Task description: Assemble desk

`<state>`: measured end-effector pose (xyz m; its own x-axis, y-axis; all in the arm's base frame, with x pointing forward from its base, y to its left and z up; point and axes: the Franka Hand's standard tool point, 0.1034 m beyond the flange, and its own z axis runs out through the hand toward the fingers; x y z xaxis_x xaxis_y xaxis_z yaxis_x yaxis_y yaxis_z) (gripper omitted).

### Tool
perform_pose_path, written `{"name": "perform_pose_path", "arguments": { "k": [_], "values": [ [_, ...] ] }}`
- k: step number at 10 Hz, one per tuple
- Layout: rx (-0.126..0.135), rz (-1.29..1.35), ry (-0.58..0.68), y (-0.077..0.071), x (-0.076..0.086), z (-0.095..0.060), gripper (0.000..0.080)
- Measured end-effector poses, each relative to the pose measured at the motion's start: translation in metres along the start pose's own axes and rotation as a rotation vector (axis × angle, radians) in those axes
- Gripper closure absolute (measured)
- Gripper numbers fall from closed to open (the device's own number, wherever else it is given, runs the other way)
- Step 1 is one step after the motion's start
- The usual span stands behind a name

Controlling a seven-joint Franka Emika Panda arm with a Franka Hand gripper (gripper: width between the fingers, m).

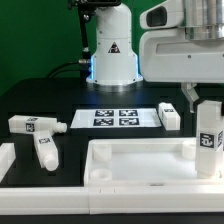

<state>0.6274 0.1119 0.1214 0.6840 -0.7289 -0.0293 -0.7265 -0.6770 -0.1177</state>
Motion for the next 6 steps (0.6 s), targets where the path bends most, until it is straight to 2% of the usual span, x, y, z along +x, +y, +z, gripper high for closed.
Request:
{"name": "perform_pose_path", "arguments": {
  "k": [1, 2, 3, 5, 6],
  "values": [
    [0.021, 0.210, -0.019, -0.0002, 0.0013, 0.0001, 0.0515],
    [0.060, 0.417, -0.020, -0.0031, 0.0030, 0.0008, 0.0514],
    [0.081, 0.536, -0.024, -0.0046, 0.0028, 0.0006, 0.0514],
    [0.083, 0.565, -0.031, -0.0053, 0.0016, 0.0010, 0.0514],
    [0.080, 0.494, -0.025, -0.0057, -0.0001, 0.0022, 0.0440]
  ]
}}
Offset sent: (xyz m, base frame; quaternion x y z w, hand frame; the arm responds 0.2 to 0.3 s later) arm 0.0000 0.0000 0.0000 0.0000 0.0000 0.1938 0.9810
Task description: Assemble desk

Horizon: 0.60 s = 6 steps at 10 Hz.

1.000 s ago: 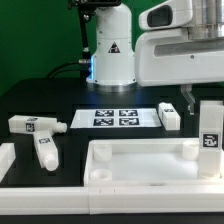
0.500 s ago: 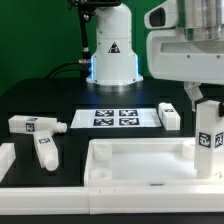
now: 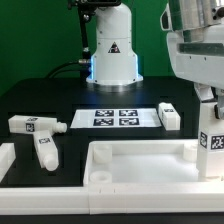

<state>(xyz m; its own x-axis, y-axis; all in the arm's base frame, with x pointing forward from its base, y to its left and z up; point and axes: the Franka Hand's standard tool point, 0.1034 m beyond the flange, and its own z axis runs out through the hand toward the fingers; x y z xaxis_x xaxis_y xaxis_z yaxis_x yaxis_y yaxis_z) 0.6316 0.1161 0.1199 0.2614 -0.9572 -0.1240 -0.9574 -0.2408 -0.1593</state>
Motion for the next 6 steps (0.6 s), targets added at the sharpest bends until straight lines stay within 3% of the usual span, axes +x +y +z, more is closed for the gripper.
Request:
{"name": "perform_pose_path", "arguments": {
  "k": [1, 2, 3, 6],
  "values": [
    [-0.005, -0.165, 0.004, 0.0006, -0.0041, 0.0022, 0.0440],
    [-0.003, -0.327, 0.004, -0.0005, -0.0037, 0.0014, 0.0241],
    [-0.001, -0.481, 0.003, -0.0025, -0.0047, -0.0001, 0.0177],
    [-0.010, -0.710, -0.006, -0.0010, -0.0067, 0.0007, 0.0155]
  ]
}}
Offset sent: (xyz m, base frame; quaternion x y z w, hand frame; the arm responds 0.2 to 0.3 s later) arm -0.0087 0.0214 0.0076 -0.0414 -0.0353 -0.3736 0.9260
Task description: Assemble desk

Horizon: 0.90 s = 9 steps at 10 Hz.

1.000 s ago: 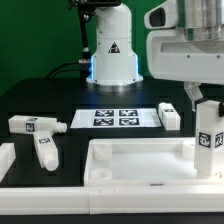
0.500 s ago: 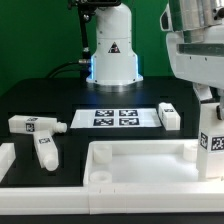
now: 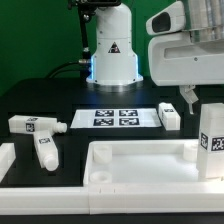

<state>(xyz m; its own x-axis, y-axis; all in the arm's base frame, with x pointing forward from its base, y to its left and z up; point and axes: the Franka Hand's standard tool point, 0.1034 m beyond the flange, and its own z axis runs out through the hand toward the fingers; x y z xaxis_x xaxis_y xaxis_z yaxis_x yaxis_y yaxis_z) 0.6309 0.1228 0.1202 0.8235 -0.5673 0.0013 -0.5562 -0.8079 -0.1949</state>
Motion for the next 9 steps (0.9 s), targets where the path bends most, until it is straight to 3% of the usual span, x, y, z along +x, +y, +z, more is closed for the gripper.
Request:
{"name": "perform_pose_path", "arguments": {
  "k": [2, 4, 5, 6, 8, 9],
  "values": [
    [-0.028, -0.387, 0.028, -0.0057, -0.0019, 0.0000, 0.0151],
    [-0.070, -0.717, 0.007, 0.0000, 0.0060, 0.0020, 0.0151],
    [-0.089, -0.788, 0.011, -0.0004, 0.0055, 0.0020, 0.0151],
    [-0.088, -0.774, 0.010, -0.0004, 0.0051, 0.0025, 0.0151],
    [-0.086, -0.713, 0.012, -0.0003, 0.0051, 0.0027, 0.0426],
    [-0.086, -0.659, 0.015, 0.0000, 0.0053, 0.0027, 0.0426]
  ]
}}
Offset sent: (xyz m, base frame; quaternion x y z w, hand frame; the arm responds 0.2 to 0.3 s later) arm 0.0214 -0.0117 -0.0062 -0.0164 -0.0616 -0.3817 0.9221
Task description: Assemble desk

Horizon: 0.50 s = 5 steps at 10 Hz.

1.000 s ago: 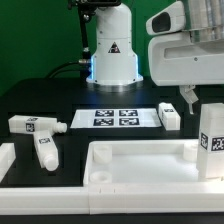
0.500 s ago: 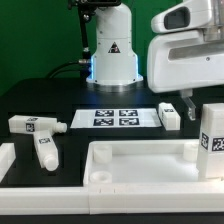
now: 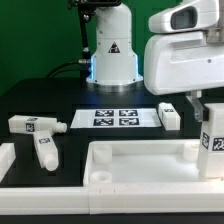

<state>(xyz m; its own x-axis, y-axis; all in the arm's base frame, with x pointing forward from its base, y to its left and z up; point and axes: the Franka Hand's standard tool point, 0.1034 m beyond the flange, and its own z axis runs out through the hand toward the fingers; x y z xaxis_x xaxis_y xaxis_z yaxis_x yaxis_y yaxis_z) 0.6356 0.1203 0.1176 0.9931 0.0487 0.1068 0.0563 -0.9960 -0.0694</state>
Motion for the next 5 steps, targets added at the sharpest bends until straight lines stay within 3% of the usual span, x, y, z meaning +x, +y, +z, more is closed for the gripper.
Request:
{"name": "perform_pose_path", "arguments": {
  "k": [1, 2, 5],
  "values": [
    [-0.002, 0.066, 0.001, 0.0031, 0.0004, -0.0002, 0.0505],
    [-0.003, 0.179, 0.001, 0.0037, 0.0005, -0.0002, 0.0505],
    [-0.002, 0.851, 0.000, 0.0004, -0.0014, 0.0015, 0.0505]
  ]
}}
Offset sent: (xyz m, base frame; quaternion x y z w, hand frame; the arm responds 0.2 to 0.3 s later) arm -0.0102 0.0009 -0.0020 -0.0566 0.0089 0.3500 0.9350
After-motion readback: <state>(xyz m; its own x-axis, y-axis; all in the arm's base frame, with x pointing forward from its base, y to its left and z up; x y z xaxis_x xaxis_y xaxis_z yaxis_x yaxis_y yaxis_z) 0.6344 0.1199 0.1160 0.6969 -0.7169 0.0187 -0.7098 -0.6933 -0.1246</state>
